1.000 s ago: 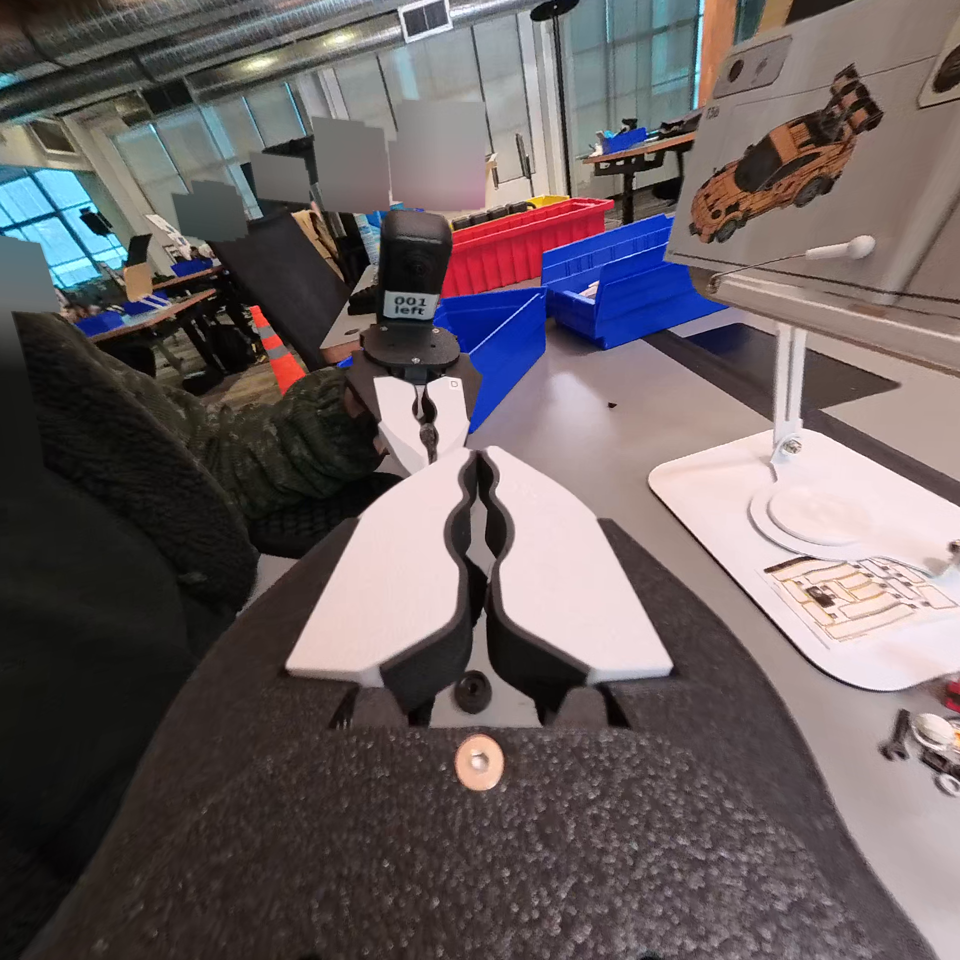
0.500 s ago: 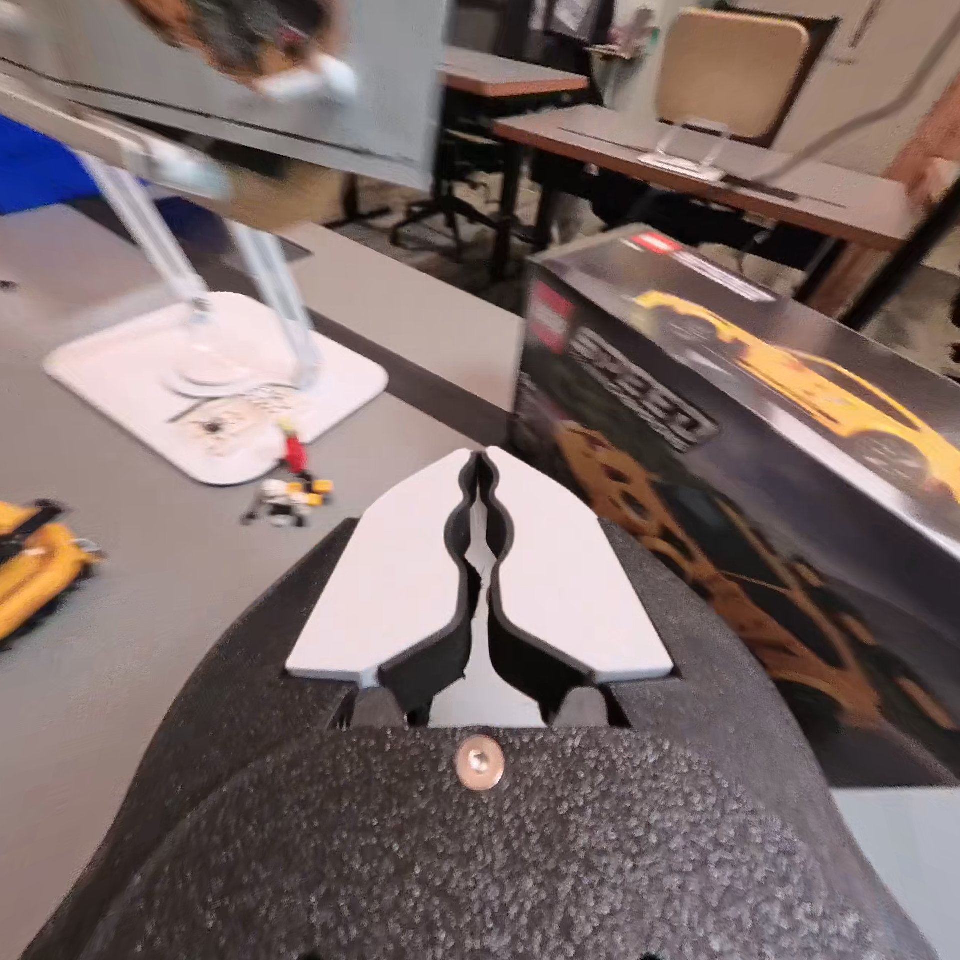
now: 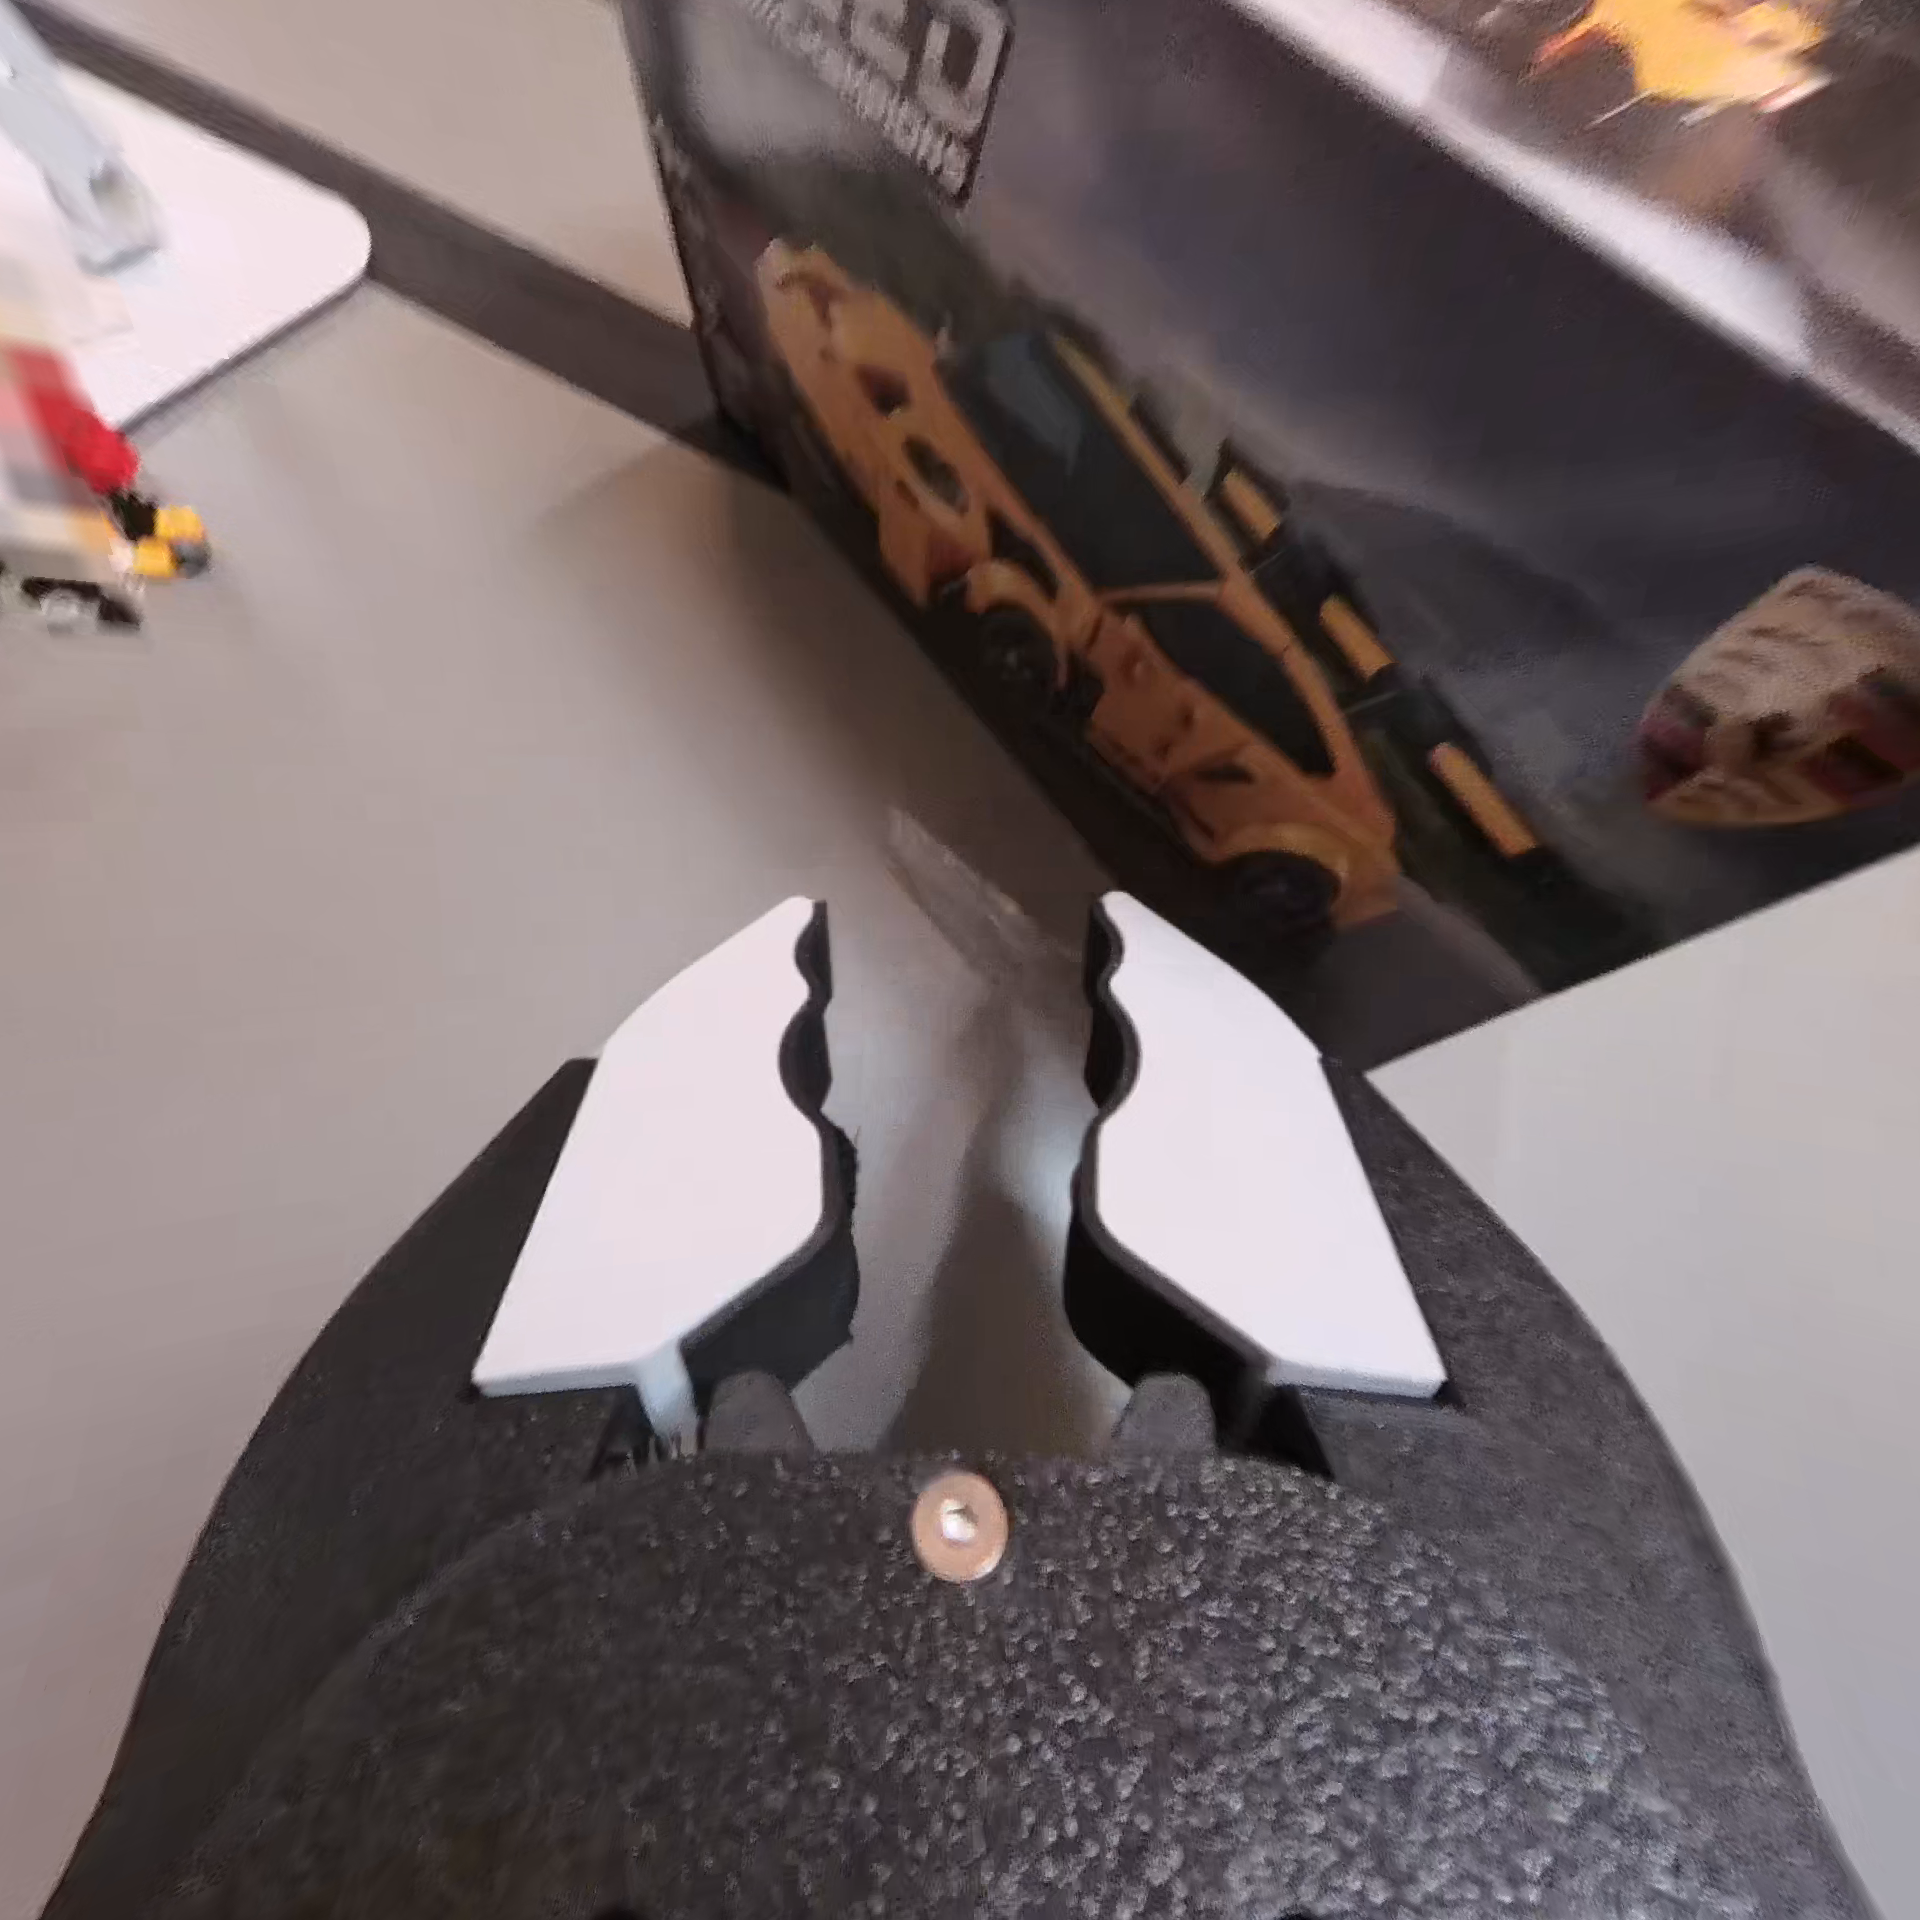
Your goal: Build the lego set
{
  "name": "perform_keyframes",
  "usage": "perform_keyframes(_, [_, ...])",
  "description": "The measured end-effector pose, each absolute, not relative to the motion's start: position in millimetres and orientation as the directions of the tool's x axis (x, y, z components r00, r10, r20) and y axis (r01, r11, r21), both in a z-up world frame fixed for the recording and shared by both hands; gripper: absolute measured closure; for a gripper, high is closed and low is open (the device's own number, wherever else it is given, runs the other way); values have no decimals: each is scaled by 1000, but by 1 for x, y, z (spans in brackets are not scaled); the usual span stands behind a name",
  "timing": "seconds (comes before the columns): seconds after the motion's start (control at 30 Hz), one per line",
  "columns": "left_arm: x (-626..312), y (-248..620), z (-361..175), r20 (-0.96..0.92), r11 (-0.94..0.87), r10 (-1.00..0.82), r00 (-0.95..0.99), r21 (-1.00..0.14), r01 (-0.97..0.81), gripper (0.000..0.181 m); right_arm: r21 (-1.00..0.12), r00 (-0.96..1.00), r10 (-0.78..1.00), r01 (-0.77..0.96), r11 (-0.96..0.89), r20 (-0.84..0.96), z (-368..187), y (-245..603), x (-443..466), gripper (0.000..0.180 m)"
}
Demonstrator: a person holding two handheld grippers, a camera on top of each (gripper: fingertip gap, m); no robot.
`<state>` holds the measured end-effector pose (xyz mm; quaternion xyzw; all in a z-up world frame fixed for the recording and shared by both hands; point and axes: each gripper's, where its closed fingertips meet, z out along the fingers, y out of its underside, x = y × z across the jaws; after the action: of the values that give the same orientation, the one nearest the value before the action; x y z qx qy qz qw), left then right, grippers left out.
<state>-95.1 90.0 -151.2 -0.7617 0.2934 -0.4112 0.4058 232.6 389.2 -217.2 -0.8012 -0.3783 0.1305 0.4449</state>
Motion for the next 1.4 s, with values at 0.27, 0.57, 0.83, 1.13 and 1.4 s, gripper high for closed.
perform_keyframes(0.27, [-94, 91, -150, 376, -490, -777, 505, -865, -110, 180, -792, 606, 794, 513, -332, 60, -205, 347, 222, 112])
perform_keyframes(0.57, [-104, 102, -146, 490, -554, -709, 507, -832, 29, 181, -881, 139, 972, 462, 104, 188, -135, 184, 43, 126])
perform_keyframes(0.83, [-136, 119, -162, 541, -598, -605, 584, -793, 116, 181, -482, -344, 875, 735, 477, 340, -197, 151, -37, 103])
perform_keyframes(1.13, [-137, 118, -170, 531, -604, -607, 590, -792, 91, 181, -106, -570, 820, 814, 572, 51, -250, 159, -36, 97])
perform_keyframes(1.4, [-139, 117, -171, 530, -604, -612, 587, -792, 86, 180, -87, -424, 906, 902, 424, 11, -248, 198, -7, 113])
